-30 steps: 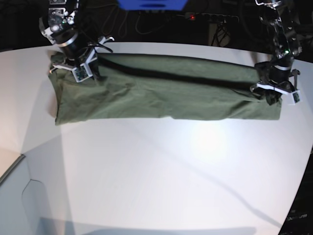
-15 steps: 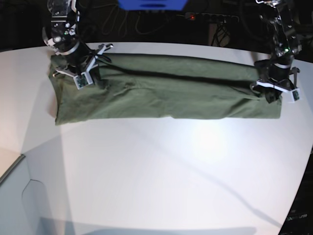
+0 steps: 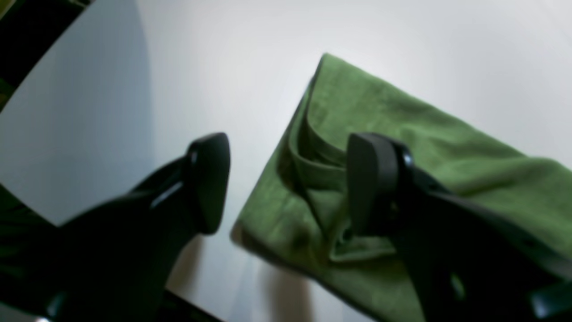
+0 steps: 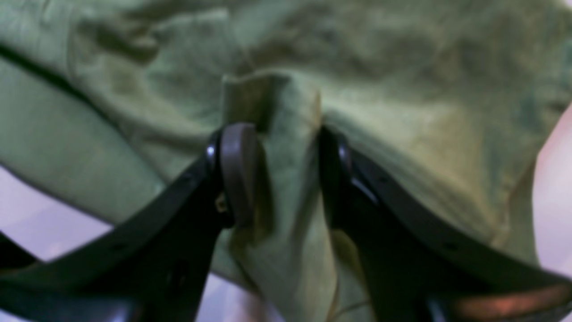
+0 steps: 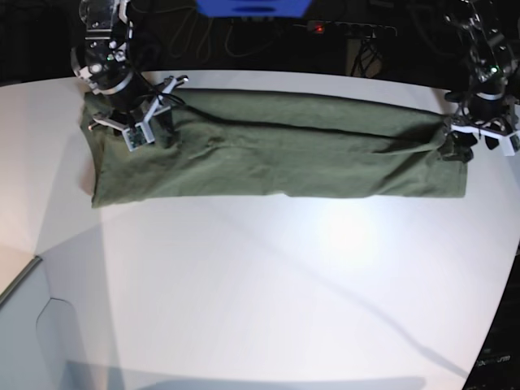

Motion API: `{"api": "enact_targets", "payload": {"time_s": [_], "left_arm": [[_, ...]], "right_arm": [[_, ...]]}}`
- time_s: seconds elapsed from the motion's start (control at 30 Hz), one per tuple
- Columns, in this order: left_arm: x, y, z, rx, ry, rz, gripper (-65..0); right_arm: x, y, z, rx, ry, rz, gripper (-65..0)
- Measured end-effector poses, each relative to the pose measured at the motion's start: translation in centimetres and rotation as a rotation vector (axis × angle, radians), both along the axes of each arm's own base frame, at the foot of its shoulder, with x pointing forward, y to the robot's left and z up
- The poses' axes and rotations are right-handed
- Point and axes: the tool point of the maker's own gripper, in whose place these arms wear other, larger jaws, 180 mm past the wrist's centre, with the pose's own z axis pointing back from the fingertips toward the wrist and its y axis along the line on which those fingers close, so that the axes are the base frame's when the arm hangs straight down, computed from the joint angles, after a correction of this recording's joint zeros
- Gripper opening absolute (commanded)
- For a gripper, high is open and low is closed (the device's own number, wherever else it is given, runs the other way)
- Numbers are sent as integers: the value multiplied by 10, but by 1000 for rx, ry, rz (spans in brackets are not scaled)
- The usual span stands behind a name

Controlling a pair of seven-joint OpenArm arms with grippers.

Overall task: Layout the t-shirt on the table in an organized manner, then fold the t-shirt properly
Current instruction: 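Pull the grasped band ends apart with both grippers to straighten it, then lift the band end with the left gripper and fold it toward the right gripper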

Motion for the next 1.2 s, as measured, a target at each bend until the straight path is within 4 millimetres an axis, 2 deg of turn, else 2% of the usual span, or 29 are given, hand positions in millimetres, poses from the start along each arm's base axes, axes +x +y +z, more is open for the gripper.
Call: {"api": "enact_targets", "payload": {"time_s": [0.07, 0.23, 0.3, 0.43, 0.67, 0.83, 0.9, 1.0, 1.1, 1.13, 1.2], "left_arm": [[-1, -2, -10, -17, 26, 2, -248], [10, -2, -29, -63, 51, 19, -248], [16, -8, -34, -67, 62, -14, -248], [15, -19, -48, -72, 103, -59, -250], [23, -18, -50, -86, 89, -47, -251], [18, -6, -55, -74, 103, -43, -262], [18, -6, -55, -73, 101, -41, -326], [17, -5, -56, -74, 104, -37, -487], [18, -8, -56, -86, 98, -38, -618], [21, -10, -55, -89, 94, -41, -650], [23, -10, -55, -92, 98, -42, -648]], "right_arm": [[0, 0, 0, 1, 0, 1, -415], [-2, 1, -1, 0, 5, 1, -415], [0, 1, 0, 1, 0, 1, -415], [-1, 1, -1, 1, 3, 0, -415], [0, 0, 0, 1, 1, 0, -415], [2, 0, 1, 0, -2, -3, -415], [5, -1, 2, 0, -10, -3, -415], [5, -1, 2, 0, -10, -2, -415], [5, -1, 2, -1, -10, -3, -415], [5, -1, 2, -1, -10, -3, -415], [5, -1, 2, 0, -10, -3, -414]]}}
